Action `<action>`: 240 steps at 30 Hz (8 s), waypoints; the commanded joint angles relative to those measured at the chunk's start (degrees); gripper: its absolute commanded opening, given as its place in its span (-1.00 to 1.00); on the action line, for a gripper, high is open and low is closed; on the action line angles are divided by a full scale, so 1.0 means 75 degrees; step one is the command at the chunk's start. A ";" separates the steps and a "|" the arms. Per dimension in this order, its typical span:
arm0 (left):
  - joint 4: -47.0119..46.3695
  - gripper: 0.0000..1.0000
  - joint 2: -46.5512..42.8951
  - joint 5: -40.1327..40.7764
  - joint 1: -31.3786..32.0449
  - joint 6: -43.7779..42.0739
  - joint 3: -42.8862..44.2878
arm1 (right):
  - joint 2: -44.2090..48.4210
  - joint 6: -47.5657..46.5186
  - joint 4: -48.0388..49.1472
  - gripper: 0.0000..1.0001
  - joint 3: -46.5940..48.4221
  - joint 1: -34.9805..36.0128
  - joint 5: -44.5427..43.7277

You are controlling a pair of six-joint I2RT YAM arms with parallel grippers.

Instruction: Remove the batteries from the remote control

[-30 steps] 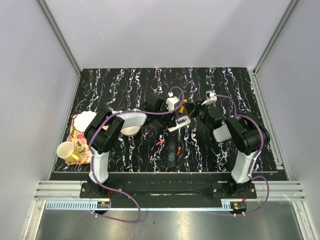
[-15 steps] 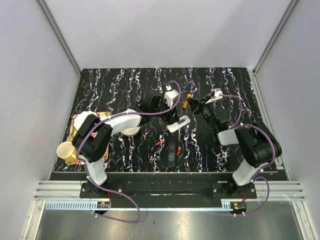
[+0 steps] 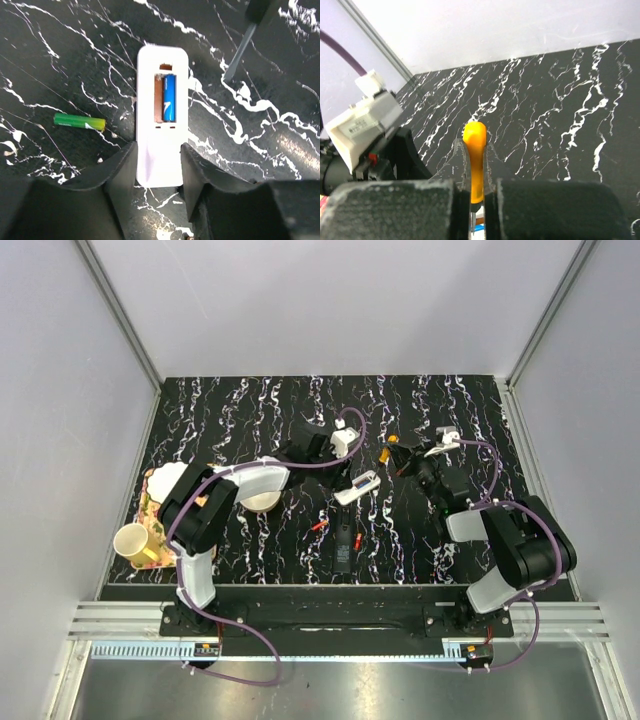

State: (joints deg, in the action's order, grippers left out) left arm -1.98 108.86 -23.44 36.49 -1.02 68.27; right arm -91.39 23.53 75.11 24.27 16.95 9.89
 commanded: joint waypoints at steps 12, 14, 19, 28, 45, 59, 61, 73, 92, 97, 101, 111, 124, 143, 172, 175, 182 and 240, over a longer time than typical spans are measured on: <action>0.0451 -0.65 0.0684 -0.0648 0.0502 0.0065 0.0518 | 0.0655 -0.0044 0.0907 -1.00 -0.0119 -0.0338 -0.0206; 0.0509 -0.78 0.0813 -0.0403 0.0525 0.0100 0.0600 | 0.0678 -0.0044 0.0895 -1.00 -0.0119 -0.0350 -0.0205; 0.0849 -0.92 0.0978 0.0557 0.0537 0.0112 0.0694 | 0.0690 -0.0055 0.0884 -1.00 -0.0143 -0.0373 -0.0240; 0.1318 -0.94 0.0837 0.1414 0.0444 -0.0087 0.0612 | 0.0632 -0.0020 0.0895 -1.00 -0.0119 -0.0408 -0.0229; 0.1517 -1.00 0.0907 0.1344 -0.0236 -0.0052 0.0810 | 0.0549 0.0004 0.0895 -1.00 -0.0107 -0.0420 -0.0135; 0.1787 -1.00 0.1458 0.1356 -0.0248 -0.0122 0.1748 | 0.0549 0.0027 0.0895 -1.00 -0.0119 -0.0444 -0.0124; 0.1822 -1.00 0.1516 0.1309 -0.0237 -0.0111 0.1901 | 0.0538 0.0027 0.0895 -1.00 -0.0107 -0.0444 -0.0135; 0.1963 -1.00 0.2067 0.1016 0.0138 -0.0052 0.2674 | 0.0479 0.0085 0.0895 -1.00 -0.0107 -0.0443 -0.0053; 0.1601 -1.00 0.1049 0.1239 0.0209 0.0112 0.1036 | 0.0444 0.0308 0.0860 -1.00 -0.0037 -0.0444 0.0275; 0.1248 -1.00 0.0779 0.0888 0.0244 0.0416 0.0624 | 0.0257 0.0472 0.0895 -1.00 0.0045 -0.0432 0.0357; 0.1155 -1.00 0.0591 0.0911 0.0373 0.0534 0.0460 | 0.0163 0.0589 0.0930 -1.00 0.0068 -0.0444 0.0416; 0.1060 -1.00 0.0590 0.0816 0.0666 0.0674 0.0530 | 0.0081 0.0625 0.0942 -1.00 0.0080 -0.0444 0.0439; 0.1260 -1.00 0.0556 0.1391 0.0502 0.0733 0.0707 | -0.0212 0.0718 0.1198 -1.00 0.0138 -0.0444 0.0614; 0.0299 -1.00 -0.0300 0.0887 0.0010 0.1658 -0.0056 | -0.0997 -0.0794 0.1891 -1.00 0.0326 0.1385 -0.2792; 0.0521 -1.00 0.1118 0.0934 0.0010 0.1964 0.0987 | -0.0986 -0.0279 0.1915 -1.00 0.0010 0.1396 -0.2152; 0.0592 -1.00 0.1224 0.0934 0.0010 0.1940 0.1034 | -0.1044 -0.0068 0.1903 -1.00 -0.0060 0.1385 -0.2034; 0.0499 -1.00 0.1259 0.0747 0.0021 0.2069 0.0952 | -0.1255 0.0343 0.1903 -1.00 -0.0142 0.1385 -0.2501; -0.0052 -1.00 0.0978 0.0161 0.0525 0.2819 0.0343 | -0.2099 0.1116 0.1915 -1.00 0.0186 0.1314 -0.4003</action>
State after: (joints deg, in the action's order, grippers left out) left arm -1.87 117.34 -18.17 38.57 18.48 71.59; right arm -106.06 30.96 78.54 26.00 26.85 -18.41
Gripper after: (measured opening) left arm 0.023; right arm 0.034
